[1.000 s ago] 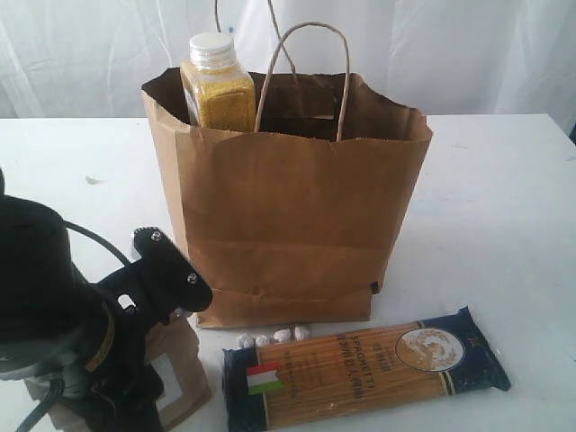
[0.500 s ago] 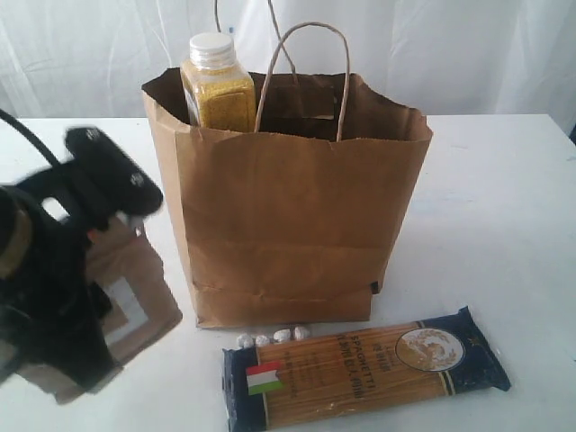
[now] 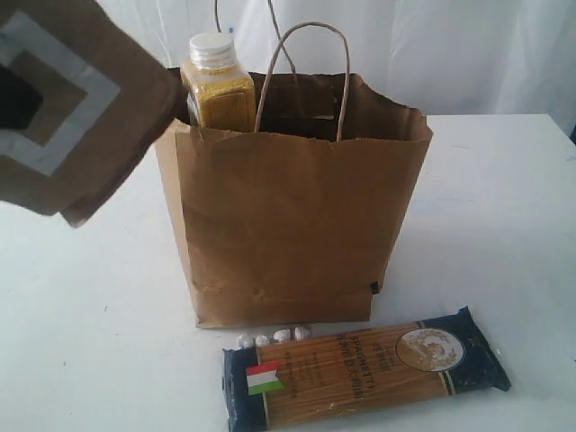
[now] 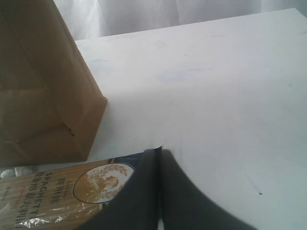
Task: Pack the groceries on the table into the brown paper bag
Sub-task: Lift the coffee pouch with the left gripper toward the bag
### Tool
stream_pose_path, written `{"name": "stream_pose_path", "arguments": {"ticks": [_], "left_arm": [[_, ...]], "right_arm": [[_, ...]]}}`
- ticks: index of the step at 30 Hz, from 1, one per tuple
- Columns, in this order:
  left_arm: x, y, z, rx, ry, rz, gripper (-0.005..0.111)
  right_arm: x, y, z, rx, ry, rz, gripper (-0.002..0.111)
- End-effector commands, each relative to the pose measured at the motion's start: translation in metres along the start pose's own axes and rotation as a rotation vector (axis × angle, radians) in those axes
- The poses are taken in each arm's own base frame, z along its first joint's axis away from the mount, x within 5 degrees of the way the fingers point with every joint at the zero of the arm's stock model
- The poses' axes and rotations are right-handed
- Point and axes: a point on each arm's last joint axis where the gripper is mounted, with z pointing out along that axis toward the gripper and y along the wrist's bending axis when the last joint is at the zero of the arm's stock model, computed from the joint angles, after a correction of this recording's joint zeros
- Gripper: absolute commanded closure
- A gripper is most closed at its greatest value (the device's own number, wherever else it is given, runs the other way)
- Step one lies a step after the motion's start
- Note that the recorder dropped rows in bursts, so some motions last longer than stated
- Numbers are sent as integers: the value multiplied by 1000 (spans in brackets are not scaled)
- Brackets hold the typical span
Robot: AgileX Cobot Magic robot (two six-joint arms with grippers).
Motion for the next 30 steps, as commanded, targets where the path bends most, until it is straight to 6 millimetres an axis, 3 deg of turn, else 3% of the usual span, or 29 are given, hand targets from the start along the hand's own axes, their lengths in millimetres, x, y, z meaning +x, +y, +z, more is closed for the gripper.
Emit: {"name": "stream_pose_path", "arguments": {"ticks": [1,4,11,18,30], "left_arm": [[-13,3,-21,57,-126,11,107],[-17,-4,-18,114,-144,32,107],[-31,-39,13,296,-90,117,107],[-43,-57,42,324,-67,147,107],[-27,-48,40,261,76,236,107]], "right_arm": [[-1,0,0,4,-20,5,108],[-1,0,0,4,-22,5,108],[-1,0,0,4,-22,5,108],[-1,0,0,4,-22,5,108],[-1,0,0,4,-22,5,108]]}}
